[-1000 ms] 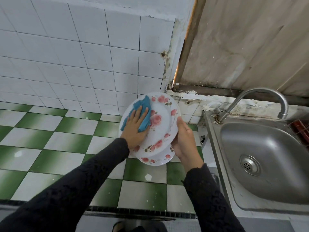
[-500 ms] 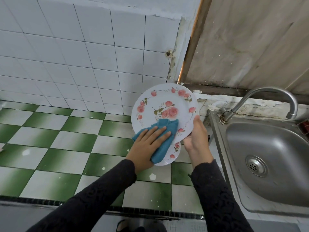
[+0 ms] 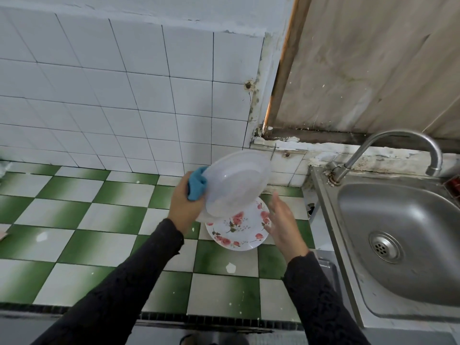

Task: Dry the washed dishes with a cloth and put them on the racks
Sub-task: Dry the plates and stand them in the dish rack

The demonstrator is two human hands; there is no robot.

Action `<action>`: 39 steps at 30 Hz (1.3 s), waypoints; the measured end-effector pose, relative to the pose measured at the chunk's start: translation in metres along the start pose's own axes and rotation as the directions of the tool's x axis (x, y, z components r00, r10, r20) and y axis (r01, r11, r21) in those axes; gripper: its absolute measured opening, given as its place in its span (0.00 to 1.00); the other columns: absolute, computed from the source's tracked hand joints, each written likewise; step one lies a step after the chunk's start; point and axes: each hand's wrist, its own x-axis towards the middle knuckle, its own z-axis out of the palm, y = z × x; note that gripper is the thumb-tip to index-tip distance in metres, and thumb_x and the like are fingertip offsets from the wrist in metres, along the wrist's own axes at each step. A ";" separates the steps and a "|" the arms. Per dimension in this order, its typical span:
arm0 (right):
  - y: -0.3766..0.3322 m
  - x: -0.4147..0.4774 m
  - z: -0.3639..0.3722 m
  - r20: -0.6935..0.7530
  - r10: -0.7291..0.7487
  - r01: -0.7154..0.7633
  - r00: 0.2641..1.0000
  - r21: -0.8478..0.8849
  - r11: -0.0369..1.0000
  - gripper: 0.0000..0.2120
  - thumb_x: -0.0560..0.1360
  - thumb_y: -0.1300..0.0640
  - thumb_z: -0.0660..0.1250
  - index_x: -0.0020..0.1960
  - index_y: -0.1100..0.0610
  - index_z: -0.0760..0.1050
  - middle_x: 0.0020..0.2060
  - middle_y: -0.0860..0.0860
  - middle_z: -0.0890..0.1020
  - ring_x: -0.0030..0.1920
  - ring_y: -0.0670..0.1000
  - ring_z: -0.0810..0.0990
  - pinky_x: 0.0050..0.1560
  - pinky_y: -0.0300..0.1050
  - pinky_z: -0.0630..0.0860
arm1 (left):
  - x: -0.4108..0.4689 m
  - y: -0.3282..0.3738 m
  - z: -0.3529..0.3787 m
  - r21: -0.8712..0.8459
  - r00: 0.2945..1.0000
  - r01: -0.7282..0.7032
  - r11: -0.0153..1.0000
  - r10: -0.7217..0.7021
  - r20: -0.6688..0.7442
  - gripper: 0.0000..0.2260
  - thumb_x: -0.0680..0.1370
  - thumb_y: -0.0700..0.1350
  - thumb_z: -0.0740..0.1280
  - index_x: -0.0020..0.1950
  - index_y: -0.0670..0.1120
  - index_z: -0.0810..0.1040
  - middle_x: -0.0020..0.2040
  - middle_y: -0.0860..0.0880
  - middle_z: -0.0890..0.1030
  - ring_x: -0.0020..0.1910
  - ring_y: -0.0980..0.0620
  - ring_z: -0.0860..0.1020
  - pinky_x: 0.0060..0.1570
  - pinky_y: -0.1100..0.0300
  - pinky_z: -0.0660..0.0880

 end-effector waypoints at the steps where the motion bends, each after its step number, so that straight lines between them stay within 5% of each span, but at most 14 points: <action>1: 0.008 0.001 -0.003 0.030 0.016 -0.016 0.999 0.001 1.000 0.37 0.76 0.30 0.61 0.78 0.50 0.64 0.69 0.46 0.74 0.71 0.54 0.70 0.71 0.60 0.66 | 0.002 0.002 -0.003 -0.092 0.997 0.075 0.993 -0.078 -0.028 0.17 0.78 0.32 0.67 0.62 0.50 0.76 0.52 0.52 0.81 0.48 0.61 0.79 0.45 0.64 0.78; 6: 0.022 0.005 -0.008 0.112 -0.063 0.045 0.992 0.158 0.986 0.27 0.79 0.35 0.62 0.75 0.46 0.69 0.68 0.45 0.79 0.69 0.51 0.75 0.75 0.62 0.63 | 0.009 -0.006 -0.022 -0.459 0.946 0.311 0.832 -0.319 0.063 0.20 0.81 0.35 0.62 0.71 0.46 0.69 0.57 0.46 0.80 0.52 0.48 0.80 0.46 0.53 0.81; 9: 0.008 0.007 -0.001 0.151 -0.072 0.004 0.986 0.408 0.913 0.21 0.83 0.48 0.62 0.74 0.53 0.69 0.67 0.55 0.79 0.69 0.60 0.76 0.70 0.64 0.72 | 0.011 -0.014 -0.022 -0.452 0.924 0.334 0.827 -0.381 -0.015 0.17 0.81 0.37 0.62 0.69 0.47 0.72 0.54 0.46 0.81 0.50 0.48 0.80 0.43 0.53 0.81; 13: -0.013 -0.002 0.012 0.122 -0.125 0.057 0.985 0.449 0.892 0.24 0.83 0.41 0.58 0.75 0.52 0.69 0.68 0.57 0.78 0.66 0.60 0.78 0.63 0.62 0.78 | 0.010 -0.040 -0.009 -0.311 0.830 0.398 0.863 -0.483 -0.277 0.09 0.83 0.47 0.60 0.57 0.44 0.73 0.43 0.46 0.76 0.42 0.45 0.78 0.41 0.53 0.77; 16: -0.019 -0.005 0.018 0.119 -0.199 0.161 0.973 0.269 0.949 0.29 0.81 0.35 0.54 0.76 0.48 0.68 0.68 0.53 0.79 0.66 0.55 0.79 0.64 0.61 0.77 | -0.004 -0.037 0.009 -0.132 0.856 0.342 0.930 -0.367 -0.364 0.10 0.84 0.47 0.59 0.56 0.39 0.70 0.39 0.48 0.70 0.36 0.53 0.69 0.36 0.58 0.71; 19: -0.017 -0.009 0.037 0.173 -0.163 0.130 0.971 0.191 0.973 0.30 0.80 0.35 0.55 0.77 0.50 0.66 0.66 0.53 0.80 0.64 0.56 0.81 0.64 0.62 0.78 | -0.026 -0.017 0.042 -0.046 0.957 0.274 0.961 -0.277 -0.091 0.16 0.84 0.48 0.59 0.69 0.42 0.69 0.54 0.44 0.78 0.52 0.49 0.78 0.46 0.68 0.77; 22: -0.009 -0.012 0.057 0.172 -0.053 0.015 0.984 0.215 0.976 0.31 0.79 0.35 0.58 0.75 0.53 0.68 0.66 0.56 0.79 0.65 0.59 0.79 0.67 0.64 0.75 | -0.032 -0.016 0.071 0.189 0.971 -0.041 0.981 -0.006 0.240 0.31 0.81 0.58 0.60 0.79 0.57 0.49 0.80 0.53 0.53 0.79 0.51 0.53 0.76 0.55 0.56; 24: -0.010 -0.012 0.057 0.214 -0.071 0.024 0.974 0.217 0.976 0.31 0.79 0.36 0.59 0.74 0.55 0.70 0.65 0.57 0.80 0.65 0.59 0.80 0.66 0.61 0.76 | -0.011 -0.024 0.070 0.266 0.959 -0.159 0.951 0.085 0.270 0.30 0.80 0.59 0.57 0.76 0.62 0.43 0.79 0.61 0.45 0.80 0.55 0.45 0.78 0.49 0.47; 27: -0.020 -0.012 0.054 0.292 -0.100 0.041 0.951 0.200 0.979 0.30 0.78 0.38 0.58 0.71 0.56 0.71 0.61 0.57 0.83 0.61 0.56 0.83 0.58 0.52 0.81 | 0.025 -0.029 0.049 0.198 0.986 -0.042 0.979 0.009 0.165 0.28 0.80 0.63 0.56 0.77 0.67 0.49 0.81 0.54 0.52 0.80 0.50 0.52 0.76 0.39 0.55; 29: -0.026 -0.013 0.056 0.296 -0.091 0.029 0.951 0.207 0.978 0.30 0.78 0.38 0.58 0.71 0.58 0.71 0.61 0.57 0.83 0.61 0.57 0.83 0.60 0.54 0.80 | 0.022 -0.025 0.049 0.322 0.974 -0.156 0.934 0.092 0.207 0.29 0.81 0.58 0.57 0.80 0.60 0.48 0.81 0.50 0.51 0.80 0.49 0.50 0.76 0.39 0.53; 31: -0.028 -0.010 0.057 0.295 -0.112 0.035 0.949 0.255 0.966 0.28 0.81 0.40 0.57 0.72 0.59 0.70 0.64 0.59 0.81 0.65 0.58 0.80 0.67 0.57 0.76 | 0.005 -0.021 0.057 0.426 0.905 -0.380 0.821 0.237 0.353 0.30 0.82 0.53 0.58 0.81 0.48 0.51 0.81 0.48 0.50 0.80 0.48 0.48 0.77 0.42 0.50; 33: -0.031 -0.009 0.053 0.294 -0.126 0.039 0.948 0.285 0.958 0.28 0.81 0.42 0.58 0.72 0.59 0.70 0.64 0.59 0.81 0.65 0.58 0.80 0.68 0.56 0.75 | 0.000 -0.016 0.057 0.405 0.832 -0.516 0.754 0.331 0.445 0.29 0.81 0.51 0.59 0.80 0.47 0.54 0.81 0.51 0.50 0.80 0.47 0.47 0.77 0.42 0.49; 37: -0.039 -0.011 0.052 0.323 -0.133 0.102 0.937 0.112 0.988 0.27 0.74 0.37 0.59 0.62 0.55 0.77 0.54 0.54 0.86 0.57 0.54 0.85 0.60 0.53 0.81 | 0.031 -0.010 0.048 0.276 0.955 -0.191 0.942 0.114 0.272 0.27 0.81 0.52 0.57 0.79 0.59 0.51 0.80 0.61 0.51 0.79 0.54 0.51 0.76 0.41 0.55; 39: -0.041 -0.011 0.054 0.334 -0.133 0.112 0.933 0.081 0.990 0.25 0.73 0.36 0.58 0.59 0.52 0.78 0.51 0.53 0.87 0.55 0.53 0.85 0.57 0.50 0.81 | 0.026 -0.006 0.051 0.299 0.956 -0.203 0.933 0.122 0.267 0.27 0.81 0.52 0.56 0.79 0.58 0.51 0.80 0.59 0.50 0.80 0.54 0.49 0.77 0.41 0.54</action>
